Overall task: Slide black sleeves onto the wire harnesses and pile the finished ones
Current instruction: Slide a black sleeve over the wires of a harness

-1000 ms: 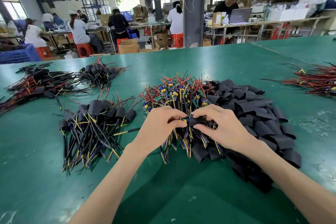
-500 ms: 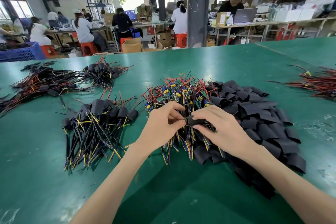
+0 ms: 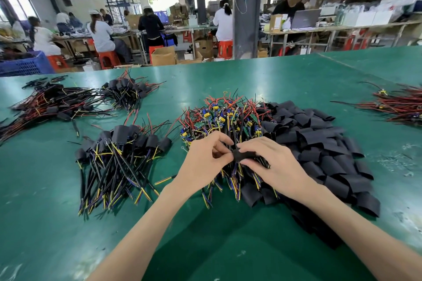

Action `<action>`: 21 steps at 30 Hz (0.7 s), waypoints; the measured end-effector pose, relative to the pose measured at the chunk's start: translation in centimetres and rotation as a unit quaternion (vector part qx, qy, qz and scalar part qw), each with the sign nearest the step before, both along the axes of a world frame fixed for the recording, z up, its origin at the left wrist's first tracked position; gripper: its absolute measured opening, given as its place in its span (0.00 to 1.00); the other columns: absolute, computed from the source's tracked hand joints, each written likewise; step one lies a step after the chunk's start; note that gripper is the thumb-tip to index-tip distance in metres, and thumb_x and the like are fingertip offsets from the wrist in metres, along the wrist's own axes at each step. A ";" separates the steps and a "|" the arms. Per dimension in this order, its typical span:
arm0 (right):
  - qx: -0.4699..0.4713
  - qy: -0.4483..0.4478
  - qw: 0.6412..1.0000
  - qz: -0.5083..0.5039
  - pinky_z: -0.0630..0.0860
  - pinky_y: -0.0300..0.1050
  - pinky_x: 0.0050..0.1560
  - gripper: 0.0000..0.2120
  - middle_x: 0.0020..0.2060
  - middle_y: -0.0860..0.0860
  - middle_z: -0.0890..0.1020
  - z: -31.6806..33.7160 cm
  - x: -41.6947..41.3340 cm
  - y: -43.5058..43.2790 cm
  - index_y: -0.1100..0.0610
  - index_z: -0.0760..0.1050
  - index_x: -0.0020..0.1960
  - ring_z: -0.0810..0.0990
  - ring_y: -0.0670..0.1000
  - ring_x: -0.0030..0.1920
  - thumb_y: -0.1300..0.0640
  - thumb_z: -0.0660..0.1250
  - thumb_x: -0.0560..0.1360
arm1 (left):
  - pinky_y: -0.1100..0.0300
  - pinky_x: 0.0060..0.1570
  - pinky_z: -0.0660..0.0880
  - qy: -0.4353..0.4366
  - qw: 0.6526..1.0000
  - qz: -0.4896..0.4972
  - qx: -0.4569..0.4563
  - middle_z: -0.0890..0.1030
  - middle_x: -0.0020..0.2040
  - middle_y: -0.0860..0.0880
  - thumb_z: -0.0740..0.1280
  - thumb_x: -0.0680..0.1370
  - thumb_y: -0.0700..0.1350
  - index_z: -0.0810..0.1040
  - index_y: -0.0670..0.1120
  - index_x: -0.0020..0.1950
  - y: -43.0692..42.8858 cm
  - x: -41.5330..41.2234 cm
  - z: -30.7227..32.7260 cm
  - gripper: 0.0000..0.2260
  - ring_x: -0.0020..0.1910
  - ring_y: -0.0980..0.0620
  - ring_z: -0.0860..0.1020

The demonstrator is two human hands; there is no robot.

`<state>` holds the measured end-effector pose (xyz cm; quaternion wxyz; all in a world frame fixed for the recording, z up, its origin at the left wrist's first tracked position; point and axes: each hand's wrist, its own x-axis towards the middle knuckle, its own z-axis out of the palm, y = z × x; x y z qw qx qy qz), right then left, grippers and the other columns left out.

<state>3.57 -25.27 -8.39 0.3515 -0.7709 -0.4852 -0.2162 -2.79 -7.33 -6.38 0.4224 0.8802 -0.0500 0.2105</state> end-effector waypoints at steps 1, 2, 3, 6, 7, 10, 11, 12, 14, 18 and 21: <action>0.001 0.002 1.000 0.003 0.70 0.36 0.57 0.12 0.51 0.50 0.81 -0.1 0.0 0.0 0.59 0.78 0.55 0.76 0.46 0.53 0.63 0.72 0.71 | 0.73 0.37 0.70 0.001 1.000 -0.001 0.000 0.82 0.35 0.54 0.73 0.72 0.40 0.76 0.53 0.46 0.0 0.0 -0.1 0.10 0.31 0.64 0.75; 0.000 0.003 1.000 0.006 0.70 0.36 0.58 0.12 0.51 0.50 0.81 -0.3 0.0 0.1 0.59 0.78 0.55 0.76 0.46 0.53 0.64 0.72 0.71 | 0.72 0.37 0.71 0.001 1.000 -0.001 0.001 0.82 0.35 0.54 0.73 0.72 0.40 0.77 0.52 0.47 0.0 0.0 -0.1 0.10 0.31 0.63 0.75; -0.001 0.004 1.000 0.007 0.71 0.37 0.58 0.12 0.51 0.50 0.81 -0.3 0.0 0.1 0.59 0.79 0.55 0.76 0.47 0.54 0.64 0.72 0.71 | 0.72 0.37 0.71 0.001 1.000 -0.002 0.003 0.82 0.35 0.54 0.73 0.72 0.41 0.77 0.51 0.47 -0.1 0.0 -0.2 0.09 0.31 0.63 0.75; 0.007 0.016 1.000 -0.002 0.72 0.41 0.58 0.14 0.54 0.49 0.81 -0.3 0.0 0.1 0.58 0.78 0.57 0.77 0.46 0.56 0.63 0.72 0.72 | 0.71 0.36 0.71 -0.006 1.000 -0.002 0.012 0.81 0.34 0.54 0.73 0.72 0.39 0.77 0.50 0.46 -0.2 -0.1 0.1 0.09 0.30 0.63 0.74; 0.012 0.015 1.000 -0.005 0.71 0.42 0.60 0.14 0.56 0.49 0.80 -0.3 0.0 0.1 0.58 0.77 0.58 0.76 0.47 0.58 0.62 0.72 0.72 | 0.72 0.36 0.70 -0.013 1.000 0.002 0.016 0.80 0.34 0.54 0.73 0.71 0.38 0.77 0.50 0.46 -0.2 -0.1 0.3 0.09 0.31 0.63 0.74; 0.025 -0.019 0.999 -0.023 0.63 0.40 0.69 0.16 0.63 0.50 0.75 0.0 0.1 -0.1 0.60 0.75 0.61 0.70 0.47 0.65 0.60 0.70 0.74 | 0.75 0.38 0.68 -0.046 0.998 0.044 0.011 0.80 0.33 0.55 0.72 0.70 0.35 0.77 0.50 0.46 0.8 -0.1 1.3 0.12 0.32 0.64 0.74; 0.031 -0.033 0.998 -0.039 0.61 0.40 0.70 0.16 0.64 0.51 0.74 0.2 0.2 -0.3 0.61 0.74 0.62 0.69 0.47 0.66 0.60 0.69 0.75 | 0.75 0.38 0.69 -0.062 0.996 0.068 0.005 0.80 0.33 0.55 0.71 0.70 0.34 0.78 0.49 0.46 1.5 -0.2 1.8 0.12 0.32 0.63 0.75; 0.040 -0.042 0.997 -0.060 0.61 0.41 0.70 0.16 0.64 0.52 0.74 0.3 0.5 -0.5 0.61 0.74 0.62 0.69 0.48 0.66 0.59 0.68 0.75 | 0.73 0.39 0.69 -0.079 0.992 0.099 0.000 0.80 0.33 0.54 0.71 0.69 0.34 0.78 0.48 0.47 2.4 -0.2 2.3 0.12 0.32 0.62 0.75; 0.053 -0.042 0.992 -0.104 0.62 0.43 0.68 0.16 0.61 0.54 0.75 0.7 1.2 -1.1 0.62 0.73 0.61 0.70 0.51 0.63 0.59 0.66 0.75 | 0.66 0.42 0.71 -0.122 0.977 0.177 0.000 0.82 0.34 0.50 0.71 0.70 0.34 0.77 0.46 0.49 4.8 -0.3 3.2 0.12 0.33 0.58 0.76; 0.052 -0.019 0.983 -0.177 0.69 0.55 0.59 0.13 0.55 0.56 0.78 0.7 2.2 -1.8 0.62 0.75 0.58 0.73 0.59 0.57 0.64 0.68 0.74 | 0.53 0.45 0.70 -0.159 0.912 0.364 0.100 0.81 0.39 0.44 0.65 0.73 0.35 0.76 0.45 0.56 10.1 -0.5 3.2 0.13 0.44 0.43 0.77; 0.019 0.000 0.974 -0.224 0.70 0.58 0.56 0.12 0.53 0.57 0.78 0.4 2.5 -2.1 0.62 0.76 0.56 0.73 0.61 0.55 0.66 0.68 0.73 | 0.49 0.50 0.65 -0.084 0.856 0.481 0.169 0.79 0.49 0.37 0.62 0.74 0.35 0.75 0.44 0.59 13.0 -0.9 1.6 0.14 0.53 0.37 0.72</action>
